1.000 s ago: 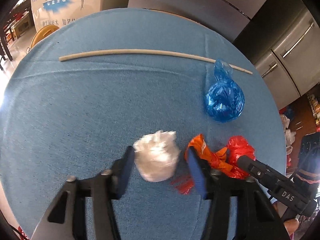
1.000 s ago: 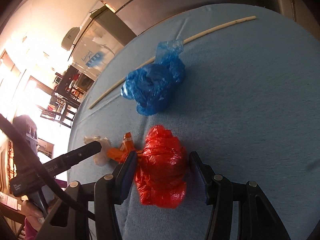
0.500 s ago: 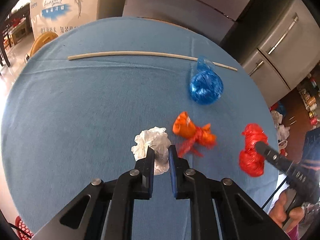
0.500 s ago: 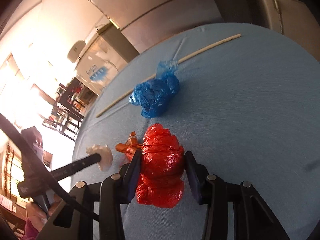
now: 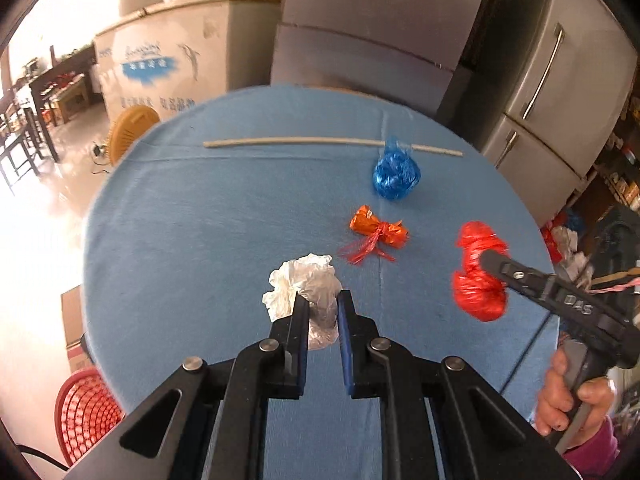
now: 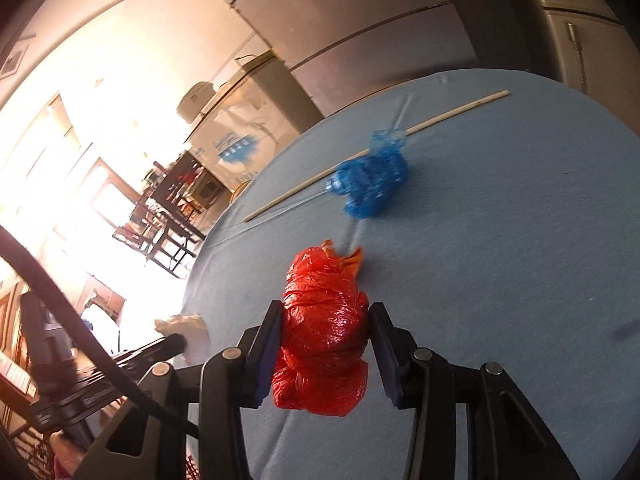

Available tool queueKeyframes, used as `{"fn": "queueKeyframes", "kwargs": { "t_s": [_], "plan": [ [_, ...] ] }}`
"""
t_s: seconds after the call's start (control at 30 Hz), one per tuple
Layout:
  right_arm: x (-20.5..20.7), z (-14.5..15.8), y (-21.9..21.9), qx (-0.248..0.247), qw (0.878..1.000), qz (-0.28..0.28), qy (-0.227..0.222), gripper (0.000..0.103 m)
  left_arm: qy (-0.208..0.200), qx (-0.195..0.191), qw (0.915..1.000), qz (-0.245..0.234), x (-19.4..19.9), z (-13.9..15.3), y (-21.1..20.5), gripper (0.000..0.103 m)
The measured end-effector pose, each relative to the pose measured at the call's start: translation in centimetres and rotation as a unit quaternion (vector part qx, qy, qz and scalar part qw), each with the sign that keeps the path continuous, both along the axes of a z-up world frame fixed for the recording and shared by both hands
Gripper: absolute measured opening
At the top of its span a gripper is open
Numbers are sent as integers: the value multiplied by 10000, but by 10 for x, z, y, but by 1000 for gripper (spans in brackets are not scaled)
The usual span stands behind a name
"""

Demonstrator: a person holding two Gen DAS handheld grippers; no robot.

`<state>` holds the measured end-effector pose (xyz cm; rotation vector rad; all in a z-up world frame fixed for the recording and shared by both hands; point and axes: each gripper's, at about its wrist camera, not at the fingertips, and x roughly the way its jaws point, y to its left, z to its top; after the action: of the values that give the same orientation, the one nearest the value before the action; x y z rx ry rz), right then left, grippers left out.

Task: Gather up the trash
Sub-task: 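Carry the tissue bag and red bag to the red basket and release both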

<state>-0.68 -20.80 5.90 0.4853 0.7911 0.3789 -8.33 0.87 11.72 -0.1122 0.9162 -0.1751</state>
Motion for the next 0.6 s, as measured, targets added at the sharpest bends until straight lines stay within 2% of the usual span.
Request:
{"fn": "queueKeyframes", "kwargs": {
  "t_s": [0.17,0.6],
  "plan": [
    [-11,3,18,21,9997,236,-71,46,-395,117,9989,224,-38,19,11,14],
    [-59,25,95,-48,9924,1149,-443,46,-877,397,9923,779,-119,49,69,14]
  ]
}}
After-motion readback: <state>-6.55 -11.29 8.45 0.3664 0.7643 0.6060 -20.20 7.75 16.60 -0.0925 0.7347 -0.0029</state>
